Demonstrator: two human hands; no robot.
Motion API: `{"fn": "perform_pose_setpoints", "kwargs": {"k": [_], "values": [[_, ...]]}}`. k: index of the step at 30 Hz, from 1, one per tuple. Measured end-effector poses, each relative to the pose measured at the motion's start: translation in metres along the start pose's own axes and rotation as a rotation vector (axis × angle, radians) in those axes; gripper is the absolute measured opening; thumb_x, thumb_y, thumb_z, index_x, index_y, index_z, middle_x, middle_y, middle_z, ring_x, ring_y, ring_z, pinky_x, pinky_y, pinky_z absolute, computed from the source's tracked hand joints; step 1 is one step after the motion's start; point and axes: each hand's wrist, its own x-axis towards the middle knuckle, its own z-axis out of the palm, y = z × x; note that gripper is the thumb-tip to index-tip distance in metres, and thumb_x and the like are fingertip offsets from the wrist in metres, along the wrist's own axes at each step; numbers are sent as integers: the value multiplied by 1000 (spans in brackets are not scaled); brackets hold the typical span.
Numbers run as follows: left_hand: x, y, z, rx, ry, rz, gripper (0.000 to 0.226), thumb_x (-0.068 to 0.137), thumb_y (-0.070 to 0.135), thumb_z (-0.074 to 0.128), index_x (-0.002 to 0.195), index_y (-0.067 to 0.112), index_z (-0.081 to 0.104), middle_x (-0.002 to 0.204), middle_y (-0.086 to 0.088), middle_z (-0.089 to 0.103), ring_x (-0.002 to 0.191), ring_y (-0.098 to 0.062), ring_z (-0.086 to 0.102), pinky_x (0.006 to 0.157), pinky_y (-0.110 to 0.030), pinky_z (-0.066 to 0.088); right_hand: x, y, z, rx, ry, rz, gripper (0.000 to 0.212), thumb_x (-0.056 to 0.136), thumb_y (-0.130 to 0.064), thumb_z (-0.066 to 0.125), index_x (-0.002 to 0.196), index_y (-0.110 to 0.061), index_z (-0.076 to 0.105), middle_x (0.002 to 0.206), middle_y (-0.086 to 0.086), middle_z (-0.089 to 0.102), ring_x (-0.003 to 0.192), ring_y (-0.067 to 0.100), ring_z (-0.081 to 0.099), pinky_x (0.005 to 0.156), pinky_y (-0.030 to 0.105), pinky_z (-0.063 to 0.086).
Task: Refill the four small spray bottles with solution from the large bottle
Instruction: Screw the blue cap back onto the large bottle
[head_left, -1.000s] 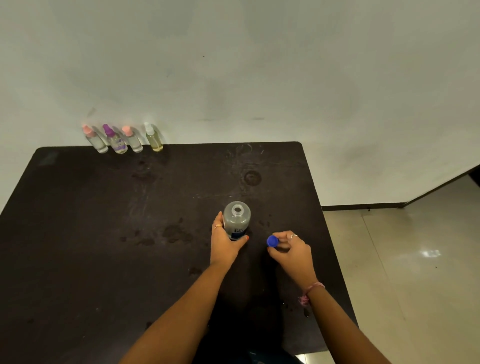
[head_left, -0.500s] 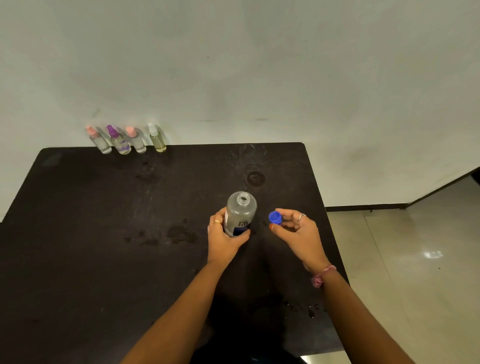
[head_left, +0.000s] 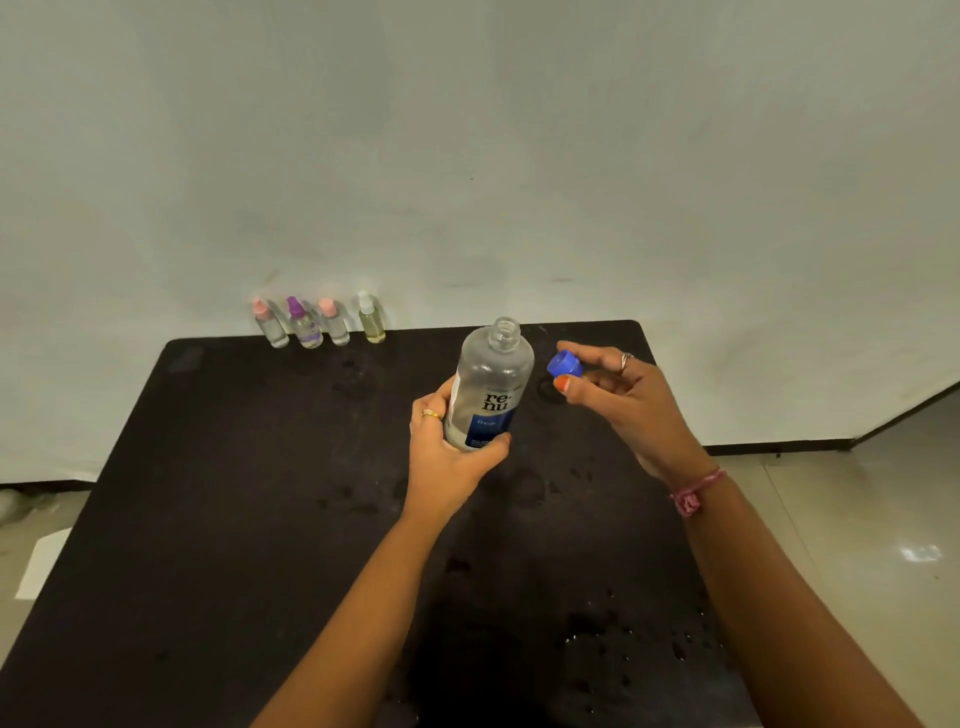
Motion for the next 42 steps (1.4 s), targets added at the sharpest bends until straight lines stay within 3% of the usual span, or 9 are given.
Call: {"fn": "perform_pose_setpoints", "kwargs": {"k": [6, 12, 16, 20, 25, 32, 36, 42], "values": [[0, 30, -25, -49, -22, 56, 70, 66, 8, 84, 118, 37, 46, 119, 9, 46, 102, 2, 57, 74, -7, 49, 15, -55, 7, 65, -71, -99, 36, 82, -1, 68, 116, -12, 61, 104, 5, 68, 86, 15, 67, 75, 24, 52], [0, 50, -41, -66, -45, 58, 72, 68, 16, 84, 122, 38, 43, 124, 6, 55, 108, -11, 60, 75, -8, 51, 25, -104, 14, 42, -68, -206, 29, 83, 1, 66, 110, -12, 62, 105, 6, 69, 89, 18, 67, 75, 24, 53], [0, 65, -47, -98, -60, 72, 72, 69, 15, 83, 125, 35, 44, 121, 9, 58, 106, -10, 61, 74, -11, 53, 29, -134, 18, -5, -111, -265, 28, 83, 0, 67, 108, -11, 65, 101, 4, 70, 83, 10, 66, 74, 22, 52], [-2, 74, -51, -152, -77, 94, 73, 69, 11, 83, 125, 37, 43, 118, 15, 60, 107, -10, 62, 84, -22, 56, 33, -156, 21, -64, -182, -323, 28, 84, -2, 66, 110, -11, 65, 101, 0, 71, 86, 8, 66, 76, 21, 52], [-3, 84, -58, -147, -89, 122, 73, 72, 10, 81, 117, 50, 40, 115, 28, 54, 105, 2, 59, 74, -9, 51, 39, -173, 23, -221, -265, -353, 30, 87, -10, 63, 115, -20, 63, 108, -5, 69, 91, 6, 64, 77, 22, 53], [0, 89, -66, -116, -91, 124, 76, 72, 10, 80, 115, 56, 37, 114, 29, 54, 104, 1, 59, 75, -9, 51, 48, -192, 22, -476, -324, -403, 31, 86, -21, 64, 117, -23, 64, 104, -11, 68, 86, 2, 62, 82, 19, 50], [1, 88, -65, -129, -78, 111, 76, 71, 9, 81, 117, 53, 40, 114, 27, 57, 103, 4, 60, 73, -8, 50, 51, -198, 26, -510, -329, -404, 29, 84, -20, 67, 113, -22, 66, 102, -15, 68, 92, -3, 62, 80, 13, 47], [0, 85, -59, -162, -30, 84, 77, 70, 9, 82, 130, 39, 43, 117, 24, 56, 103, 1, 59, 72, -8, 50, 52, -194, 37, -467, -259, -402, 23, 78, -23, 75, 100, -25, 71, 96, -6, 72, 91, 15, 68, 83, 28, 55]]}}
